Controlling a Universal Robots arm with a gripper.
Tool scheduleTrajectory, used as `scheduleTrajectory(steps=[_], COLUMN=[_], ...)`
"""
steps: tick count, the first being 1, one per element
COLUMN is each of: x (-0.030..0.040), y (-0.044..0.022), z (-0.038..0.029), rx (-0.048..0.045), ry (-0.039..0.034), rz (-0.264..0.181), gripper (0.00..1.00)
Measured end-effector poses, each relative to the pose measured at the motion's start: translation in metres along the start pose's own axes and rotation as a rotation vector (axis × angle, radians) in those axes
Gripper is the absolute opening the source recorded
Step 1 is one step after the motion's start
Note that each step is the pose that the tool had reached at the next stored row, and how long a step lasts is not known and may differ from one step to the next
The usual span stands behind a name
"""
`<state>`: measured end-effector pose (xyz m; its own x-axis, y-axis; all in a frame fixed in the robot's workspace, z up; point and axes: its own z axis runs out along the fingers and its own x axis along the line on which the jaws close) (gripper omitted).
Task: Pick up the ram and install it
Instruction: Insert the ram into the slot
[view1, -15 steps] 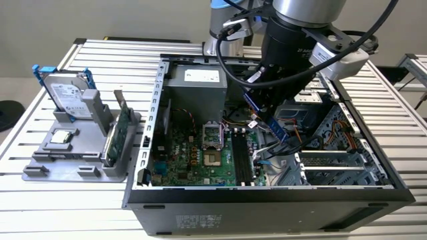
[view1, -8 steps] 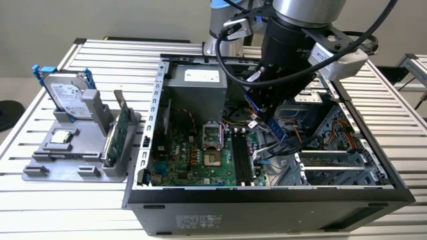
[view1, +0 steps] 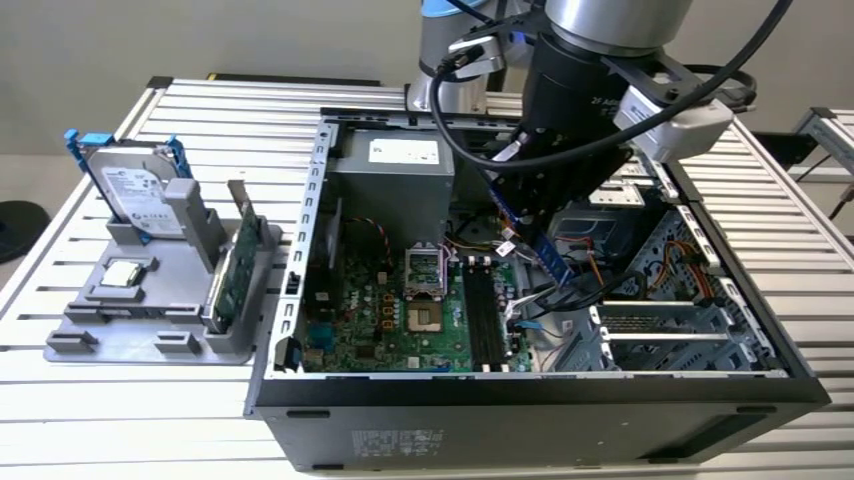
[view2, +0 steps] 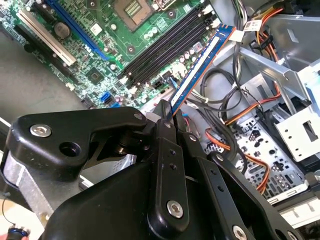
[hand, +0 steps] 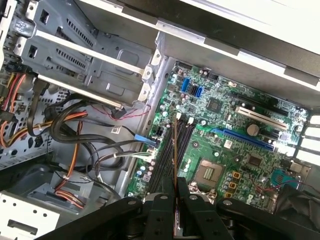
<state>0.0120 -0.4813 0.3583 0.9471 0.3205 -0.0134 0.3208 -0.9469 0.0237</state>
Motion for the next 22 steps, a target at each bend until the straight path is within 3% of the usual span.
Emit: scheduleTrajectory(steps=[22], x=[0.0001], y=[-0.0001], z=[0.0055], rx=[0.0015], ry=[-0.0026], rz=[0.111], gripper=[0.0])
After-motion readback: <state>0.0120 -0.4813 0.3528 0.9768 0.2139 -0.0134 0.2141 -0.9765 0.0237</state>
